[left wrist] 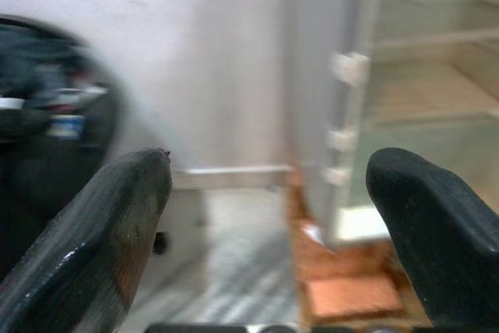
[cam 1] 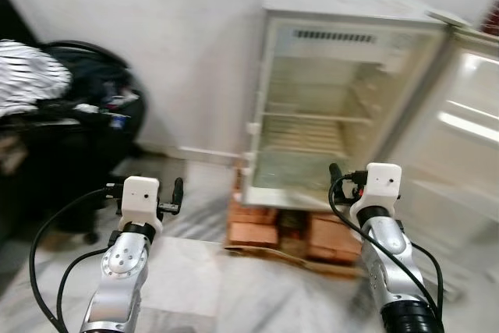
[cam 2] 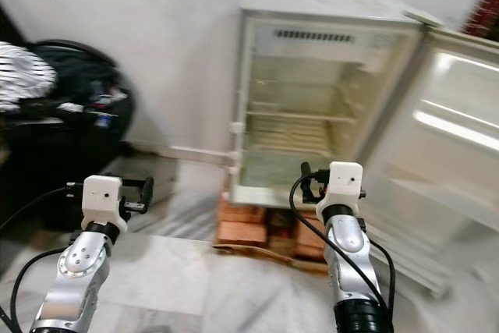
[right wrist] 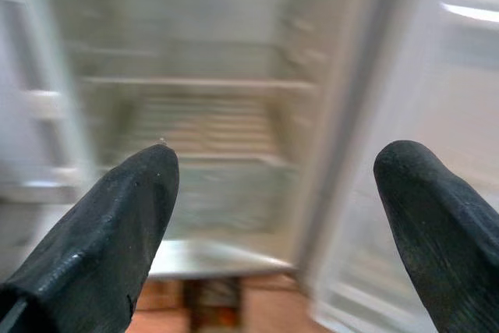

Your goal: Restocking fridge

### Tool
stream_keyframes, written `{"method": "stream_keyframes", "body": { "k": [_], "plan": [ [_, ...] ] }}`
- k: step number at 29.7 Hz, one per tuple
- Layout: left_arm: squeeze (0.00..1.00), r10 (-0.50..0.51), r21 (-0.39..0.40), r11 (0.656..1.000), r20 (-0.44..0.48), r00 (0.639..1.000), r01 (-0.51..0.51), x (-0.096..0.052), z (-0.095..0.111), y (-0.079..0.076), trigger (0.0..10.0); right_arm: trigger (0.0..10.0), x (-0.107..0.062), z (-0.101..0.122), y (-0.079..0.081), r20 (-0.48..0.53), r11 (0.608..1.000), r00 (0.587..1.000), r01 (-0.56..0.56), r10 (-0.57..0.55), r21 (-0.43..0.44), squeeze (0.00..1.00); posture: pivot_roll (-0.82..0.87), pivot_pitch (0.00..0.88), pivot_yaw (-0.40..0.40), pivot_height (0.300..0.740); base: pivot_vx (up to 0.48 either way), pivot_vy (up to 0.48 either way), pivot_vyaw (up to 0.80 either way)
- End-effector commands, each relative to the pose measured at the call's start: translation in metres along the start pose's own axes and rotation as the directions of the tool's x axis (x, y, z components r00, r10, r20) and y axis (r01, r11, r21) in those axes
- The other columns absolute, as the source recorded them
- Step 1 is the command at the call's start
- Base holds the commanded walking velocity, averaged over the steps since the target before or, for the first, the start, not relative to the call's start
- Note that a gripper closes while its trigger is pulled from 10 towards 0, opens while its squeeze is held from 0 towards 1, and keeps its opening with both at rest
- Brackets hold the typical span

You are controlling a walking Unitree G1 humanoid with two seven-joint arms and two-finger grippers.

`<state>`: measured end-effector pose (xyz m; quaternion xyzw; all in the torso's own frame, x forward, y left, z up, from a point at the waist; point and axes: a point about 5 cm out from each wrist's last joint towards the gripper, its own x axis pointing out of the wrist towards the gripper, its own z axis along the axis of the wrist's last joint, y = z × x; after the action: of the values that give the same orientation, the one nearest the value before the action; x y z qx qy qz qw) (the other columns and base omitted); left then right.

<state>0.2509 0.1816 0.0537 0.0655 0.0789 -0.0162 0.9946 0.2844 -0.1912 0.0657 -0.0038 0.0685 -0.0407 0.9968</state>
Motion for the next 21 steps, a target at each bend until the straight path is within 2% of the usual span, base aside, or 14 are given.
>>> {"method": "stream_keyframes", "body": {
  "k": [1,4,6,7,10,16,21],
  "plan": [
    [0.00,-0.026,-0.011,1.000,-0.009,1.000,0.026,-0.003,-0.005,-0.006,10.0,10.0,-0.002,0.000,-0.004,-0.001,1.000,1.000,0.002,-0.002,-0.002,0.00,0.07,0.000,-0.088,0.740,0.000,-0.368,-0.80],
    [0.00,-0.029,-0.012,1.000,-0.008,1.000,0.029,-0.003,-0.005,-0.007,10.0,10.0,-0.001,0.001,-0.003,0.001,1.000,1.000,-0.009,0.009,0.002,0.00,0.07,0.000,-0.085,0.740,0.000,-0.371,-0.72],
    [0.00,-0.030,-0.012,0.999,-0.003,1.000,0.030,-0.002,-0.004,-0.007,10.0,10.0,0.002,0.004,0.002,0.010,1.000,0.999,-0.031,0.031,-0.005,0.00,0.06,0.000,-0.074,0.740,0.000,-0.394,0.00],
    [0.00,-0.040,0.000,0.999,0.017,0.999,0.040,0.002,0.001,-0.009,10.0,10.0,0.010,0.011,0.010,0.029,0.996,0.997,-0.077,0.078,-0.033,0.00,0.07,0.000,-0.080,0.740,0.000,-0.405,0.00],
    [0.00,-0.040,0.006,0.999,0.027,0.999,0.040,0.005,0.004,-0.008,10.0,10.0,0.016,0.017,0.013,0.039,0.996,0.996,-0.085,0.085,-0.012,0.00,0.07,0.000,-0.079,0.740,0.000,-0.450,0.00],
    [0.00,-0.036,0.015,0.999,0.021,0.999,0.035,0.003,0.002,-0.005,10.0,10.0,0.015,0.013,0.013,0.021,0.993,0.993,-0.118,0.118,-0.026,0.00,0.07,0.000,-0.078,0.740,0.000,-0.480,0.00],
    [0.00,-0.039,0.026,0.999,0.010,0.999,0.039,0.001,-0.001,-0.007,10.0,10.0,0.015,0.010,0.016,0.012,0.990,0.990,-0.140,0.140,0.012,0.00,0.07,0.000,-0.076,0.740,0.000,-0.480,0.00]
  ]
}}
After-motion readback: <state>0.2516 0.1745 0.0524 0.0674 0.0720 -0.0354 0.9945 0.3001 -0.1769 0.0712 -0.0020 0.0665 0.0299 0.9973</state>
